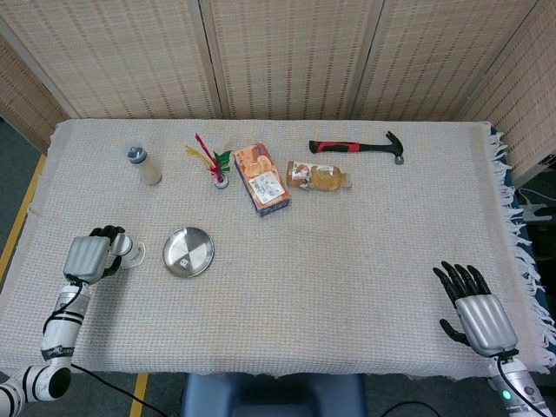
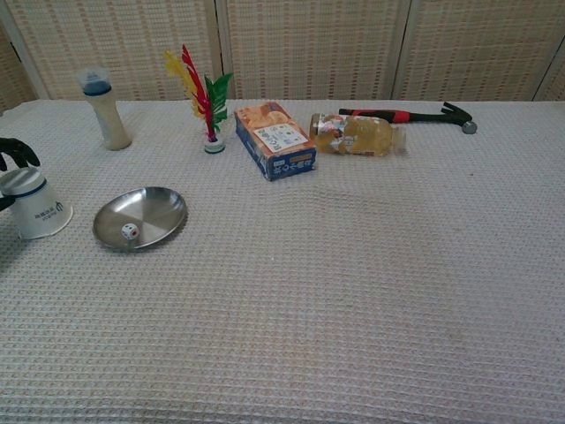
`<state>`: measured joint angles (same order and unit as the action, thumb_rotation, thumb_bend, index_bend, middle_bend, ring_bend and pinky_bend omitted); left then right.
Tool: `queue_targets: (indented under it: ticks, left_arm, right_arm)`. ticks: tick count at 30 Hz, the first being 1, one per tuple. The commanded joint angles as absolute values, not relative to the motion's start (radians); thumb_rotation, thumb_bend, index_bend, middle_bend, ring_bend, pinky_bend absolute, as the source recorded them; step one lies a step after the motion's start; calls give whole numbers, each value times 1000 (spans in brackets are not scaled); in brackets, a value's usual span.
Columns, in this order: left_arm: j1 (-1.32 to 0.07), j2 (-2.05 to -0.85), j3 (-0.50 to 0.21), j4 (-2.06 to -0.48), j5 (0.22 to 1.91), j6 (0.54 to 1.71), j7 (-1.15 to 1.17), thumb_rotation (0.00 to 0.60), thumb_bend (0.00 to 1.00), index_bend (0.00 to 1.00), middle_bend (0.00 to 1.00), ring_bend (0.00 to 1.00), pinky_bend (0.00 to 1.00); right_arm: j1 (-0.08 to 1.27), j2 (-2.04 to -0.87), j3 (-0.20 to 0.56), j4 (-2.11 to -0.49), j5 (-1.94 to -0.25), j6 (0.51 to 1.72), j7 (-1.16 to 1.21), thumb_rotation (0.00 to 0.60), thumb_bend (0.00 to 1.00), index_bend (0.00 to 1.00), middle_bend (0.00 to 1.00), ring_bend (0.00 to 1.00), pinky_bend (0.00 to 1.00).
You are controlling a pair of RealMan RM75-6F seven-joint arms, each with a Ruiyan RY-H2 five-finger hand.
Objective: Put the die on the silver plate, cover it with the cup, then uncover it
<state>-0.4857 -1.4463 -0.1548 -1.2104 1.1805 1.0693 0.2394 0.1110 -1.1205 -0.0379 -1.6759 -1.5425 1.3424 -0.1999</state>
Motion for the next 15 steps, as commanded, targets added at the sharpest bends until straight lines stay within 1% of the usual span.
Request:
queue_targets:
  ticks: [1,3,6,15]
  left_arm:
    - [-487,-1451,-154,-1203,1183,1071,239,600,367,284,279,295,635]
    - [-489,-1458,-153,-1194,1186,1069,238,600,370,289,288,309,633]
    - [-496,-1474,-155,-1170,1198,1078,234,600,368,276,272,307,626]
    - [-508,-1463,-149,-1176,1211,1054,223,600,365,276,253,273,630]
  right_arm:
    - [112,-1121,-38,-1676,-1542,1340,-201,600,180,0,0,0,0]
    - [114,-1123,-38,-1675,-1540,1336,-202,600,180,0,0,0,0]
    - [114,-1123,-37,-1674,-1535,1333,-204,600,180,0,0,0,0]
    - [117,-1125,-33,-1671,-1525,1329,-207,600,180,0,0,0,0]
